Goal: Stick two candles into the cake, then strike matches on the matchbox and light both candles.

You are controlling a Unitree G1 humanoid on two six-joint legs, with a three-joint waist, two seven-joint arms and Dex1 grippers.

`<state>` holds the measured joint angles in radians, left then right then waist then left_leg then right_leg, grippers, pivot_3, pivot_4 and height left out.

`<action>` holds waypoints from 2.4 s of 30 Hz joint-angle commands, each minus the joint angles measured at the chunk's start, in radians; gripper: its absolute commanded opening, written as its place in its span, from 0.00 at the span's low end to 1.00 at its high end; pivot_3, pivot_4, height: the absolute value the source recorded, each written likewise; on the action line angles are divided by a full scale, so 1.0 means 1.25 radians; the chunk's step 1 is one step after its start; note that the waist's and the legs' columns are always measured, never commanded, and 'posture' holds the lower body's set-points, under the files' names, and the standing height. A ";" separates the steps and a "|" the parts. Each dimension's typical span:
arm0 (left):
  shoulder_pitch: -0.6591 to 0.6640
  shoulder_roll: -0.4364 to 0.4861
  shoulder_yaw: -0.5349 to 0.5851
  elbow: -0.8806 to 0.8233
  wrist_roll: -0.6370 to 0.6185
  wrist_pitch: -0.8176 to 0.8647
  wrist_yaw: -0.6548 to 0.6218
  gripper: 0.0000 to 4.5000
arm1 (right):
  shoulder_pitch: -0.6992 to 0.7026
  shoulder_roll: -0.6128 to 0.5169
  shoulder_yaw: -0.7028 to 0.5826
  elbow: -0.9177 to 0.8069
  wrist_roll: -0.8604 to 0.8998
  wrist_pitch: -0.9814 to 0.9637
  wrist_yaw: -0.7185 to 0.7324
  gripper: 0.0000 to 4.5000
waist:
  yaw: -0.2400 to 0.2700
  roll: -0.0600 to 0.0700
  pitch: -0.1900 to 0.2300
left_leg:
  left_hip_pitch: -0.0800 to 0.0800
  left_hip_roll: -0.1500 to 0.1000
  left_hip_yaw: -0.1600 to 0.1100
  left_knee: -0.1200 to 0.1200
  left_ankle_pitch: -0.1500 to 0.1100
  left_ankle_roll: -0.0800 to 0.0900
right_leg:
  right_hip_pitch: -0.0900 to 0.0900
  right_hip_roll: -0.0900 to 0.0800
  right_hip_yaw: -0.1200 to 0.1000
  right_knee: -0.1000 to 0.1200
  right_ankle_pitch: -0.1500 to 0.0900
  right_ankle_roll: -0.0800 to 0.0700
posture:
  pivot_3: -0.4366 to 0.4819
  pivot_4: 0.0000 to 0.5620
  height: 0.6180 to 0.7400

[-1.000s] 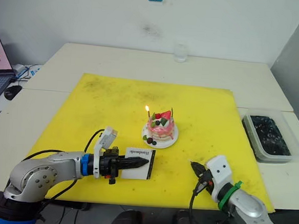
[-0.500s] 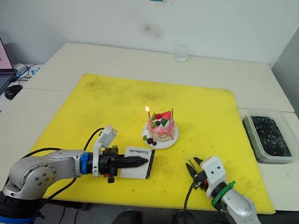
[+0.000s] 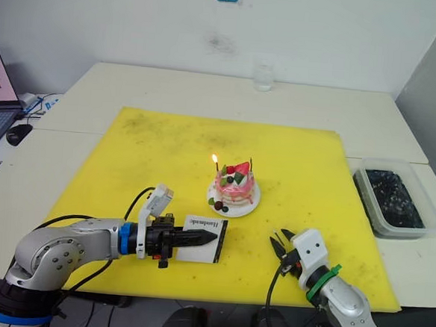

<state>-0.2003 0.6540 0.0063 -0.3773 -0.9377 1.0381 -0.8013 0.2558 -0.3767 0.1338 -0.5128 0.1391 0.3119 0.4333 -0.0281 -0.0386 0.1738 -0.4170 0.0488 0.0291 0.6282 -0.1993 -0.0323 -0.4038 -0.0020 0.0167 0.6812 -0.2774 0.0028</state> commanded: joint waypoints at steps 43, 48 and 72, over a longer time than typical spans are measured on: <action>-0.143 -0.074 0.009 0.076 -0.087 0.086 -0.007 0.00 | -0.415 -0.317 0.138 -0.285 0.019 0.275 0.200 0.00 | 0.002 -0.001 0.000 | -0.002 -0.001 -0.001 0.001 0.000 0.000 | -0.001 0.001 -0.001 0.000 0.000 0.002 | 0.48 0.27 1.00; -0.149 -0.079 0.007 0.082 -0.085 0.084 -0.007 0.00 | -0.418 -0.309 0.149 -0.268 0.003 0.265 0.208 0.00 | 0.002 -0.001 0.000 | -0.002 -0.001 0.000 0.001 0.000 0.000 | -0.001 0.001 -0.001 0.000 0.000 0.002 | 0.48 0.27 1.00; -0.159 -0.123 -0.008 0.075 -0.073 0.085 -0.002 0.00 | -0.429 -0.303 0.185 -0.235 -0.034 0.201 0.269 0.00 | 0.002 -0.001 0.000 | -0.002 -0.001 0.000 0.001 0.000 0.000 | -0.001 0.001 -0.001 0.000 0.000 0.002 | 0.48 0.27 1.00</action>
<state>-0.3699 0.5226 0.0077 -0.2585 -1.0077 1.1518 -0.7929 -0.2617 -0.7620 0.3377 -0.7883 0.0919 0.6078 0.7398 -0.0261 -0.0393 0.1741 -0.4197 0.0470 0.0286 0.6293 -0.1992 -0.0322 -0.4045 -0.0008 0.0158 0.6811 -0.2773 0.0054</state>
